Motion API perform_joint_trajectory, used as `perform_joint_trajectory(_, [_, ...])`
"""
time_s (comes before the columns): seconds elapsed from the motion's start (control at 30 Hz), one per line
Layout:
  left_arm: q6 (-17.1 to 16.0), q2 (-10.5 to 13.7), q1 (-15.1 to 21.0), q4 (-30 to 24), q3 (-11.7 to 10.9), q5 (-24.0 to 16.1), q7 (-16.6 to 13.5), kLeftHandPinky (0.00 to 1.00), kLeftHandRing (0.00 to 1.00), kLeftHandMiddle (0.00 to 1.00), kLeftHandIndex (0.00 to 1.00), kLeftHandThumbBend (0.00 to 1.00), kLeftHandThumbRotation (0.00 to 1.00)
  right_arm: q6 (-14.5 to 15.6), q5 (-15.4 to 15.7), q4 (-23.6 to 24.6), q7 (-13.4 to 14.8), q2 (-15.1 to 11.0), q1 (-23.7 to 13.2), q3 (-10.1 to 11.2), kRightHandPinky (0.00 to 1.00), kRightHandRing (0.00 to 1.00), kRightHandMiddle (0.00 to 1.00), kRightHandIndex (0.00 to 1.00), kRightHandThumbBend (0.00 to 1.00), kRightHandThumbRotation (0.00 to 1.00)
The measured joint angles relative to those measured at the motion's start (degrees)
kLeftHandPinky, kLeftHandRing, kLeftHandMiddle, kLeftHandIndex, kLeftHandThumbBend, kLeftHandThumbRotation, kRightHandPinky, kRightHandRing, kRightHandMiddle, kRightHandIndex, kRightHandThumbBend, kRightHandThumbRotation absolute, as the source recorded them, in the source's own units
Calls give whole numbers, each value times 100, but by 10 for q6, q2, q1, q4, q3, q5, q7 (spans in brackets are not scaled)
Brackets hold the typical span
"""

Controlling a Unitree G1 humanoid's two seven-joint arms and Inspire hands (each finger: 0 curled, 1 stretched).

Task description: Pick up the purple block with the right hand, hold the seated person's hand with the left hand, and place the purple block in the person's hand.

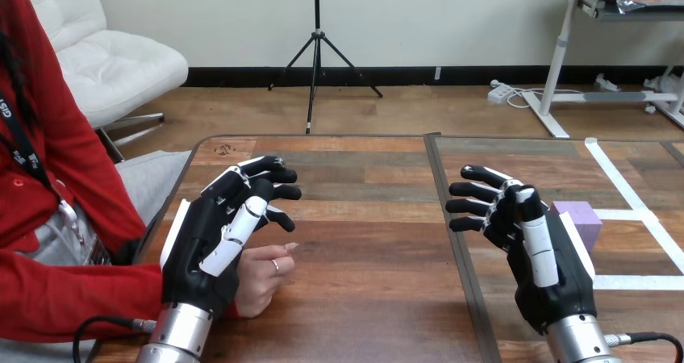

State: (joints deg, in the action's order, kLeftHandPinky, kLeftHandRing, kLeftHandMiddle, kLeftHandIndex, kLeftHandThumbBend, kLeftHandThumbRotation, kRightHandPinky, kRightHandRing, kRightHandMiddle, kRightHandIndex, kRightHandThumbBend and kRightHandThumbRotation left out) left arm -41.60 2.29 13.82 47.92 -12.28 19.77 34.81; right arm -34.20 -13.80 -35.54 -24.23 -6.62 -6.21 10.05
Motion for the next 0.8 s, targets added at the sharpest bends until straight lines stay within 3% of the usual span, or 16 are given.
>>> perform_joint_trajectory(0.43, [0,0,0,0,0,-3,-7,39,61,64,62,49,44,3,27,0,12,-3,-1,-4,61,69,71,74,81,90])
perform_joint_trajectory(0.8, [0,0,0,0,0,-2,-2,38,60,64,61,48,44,-16,144,-1,65,-43,-16,-22,62,69,72,74,78,87])
